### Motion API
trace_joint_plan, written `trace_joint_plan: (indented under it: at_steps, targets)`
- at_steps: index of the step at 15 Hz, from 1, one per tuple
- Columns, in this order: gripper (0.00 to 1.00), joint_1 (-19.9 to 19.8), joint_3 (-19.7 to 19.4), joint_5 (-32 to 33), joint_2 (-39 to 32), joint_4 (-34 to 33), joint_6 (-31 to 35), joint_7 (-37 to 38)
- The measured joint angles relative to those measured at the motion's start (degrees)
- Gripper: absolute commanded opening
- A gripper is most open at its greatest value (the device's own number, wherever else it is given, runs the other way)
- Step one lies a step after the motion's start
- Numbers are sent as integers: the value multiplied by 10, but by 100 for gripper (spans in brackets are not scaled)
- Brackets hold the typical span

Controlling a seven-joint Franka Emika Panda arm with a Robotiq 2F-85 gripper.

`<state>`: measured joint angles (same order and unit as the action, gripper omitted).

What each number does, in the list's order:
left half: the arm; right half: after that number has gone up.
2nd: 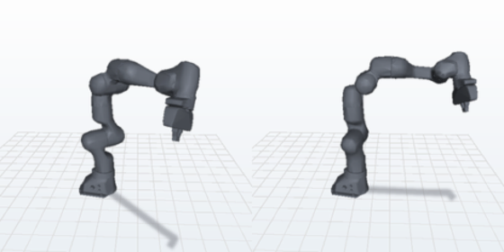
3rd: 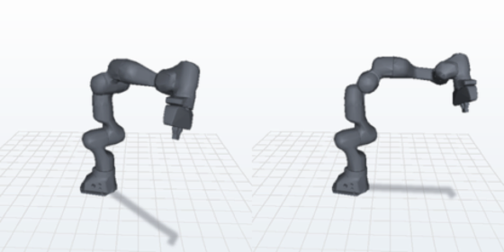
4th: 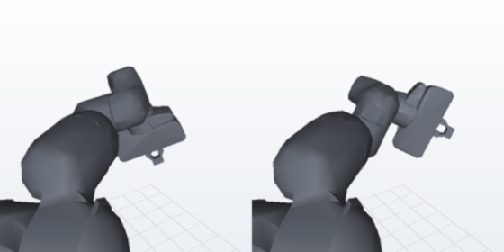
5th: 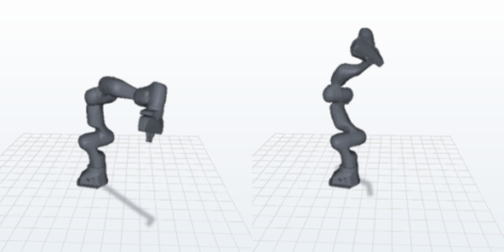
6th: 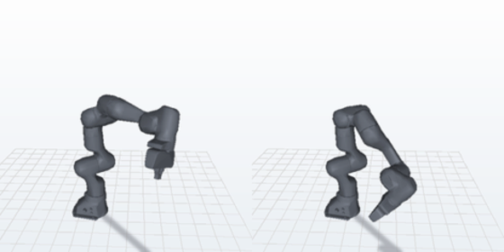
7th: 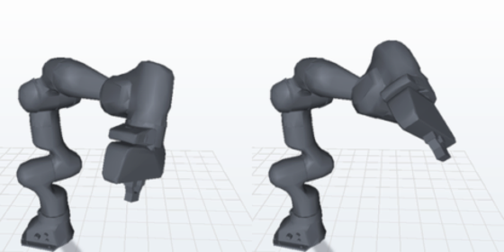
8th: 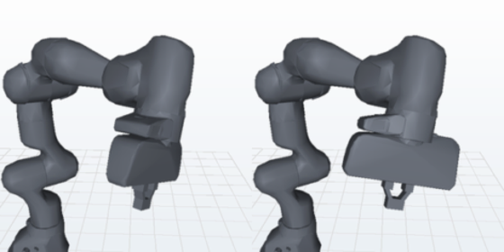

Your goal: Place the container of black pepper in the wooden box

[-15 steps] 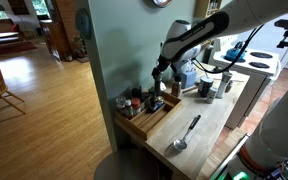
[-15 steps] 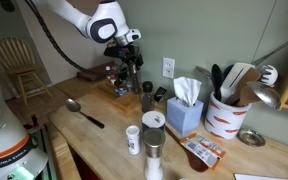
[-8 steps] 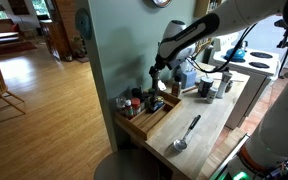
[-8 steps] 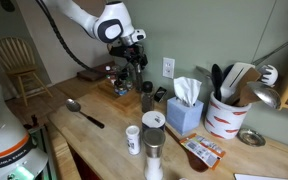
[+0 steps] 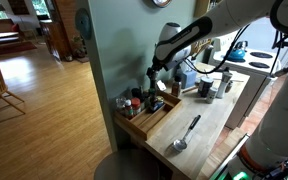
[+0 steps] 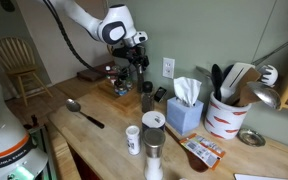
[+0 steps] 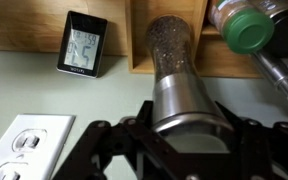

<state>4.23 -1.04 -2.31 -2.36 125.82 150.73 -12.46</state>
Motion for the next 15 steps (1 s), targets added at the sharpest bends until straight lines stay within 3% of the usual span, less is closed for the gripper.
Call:
trace_joint_plan:
  at_steps: [13, 14, 15]
  targets:
    - [34, 0, 13, 55, -27, 0, 47, 47]
    - [43, 0, 14, 57, -29, 0, 48, 47]
    - [84, 0, 14, 58, -30, 0, 49, 47]
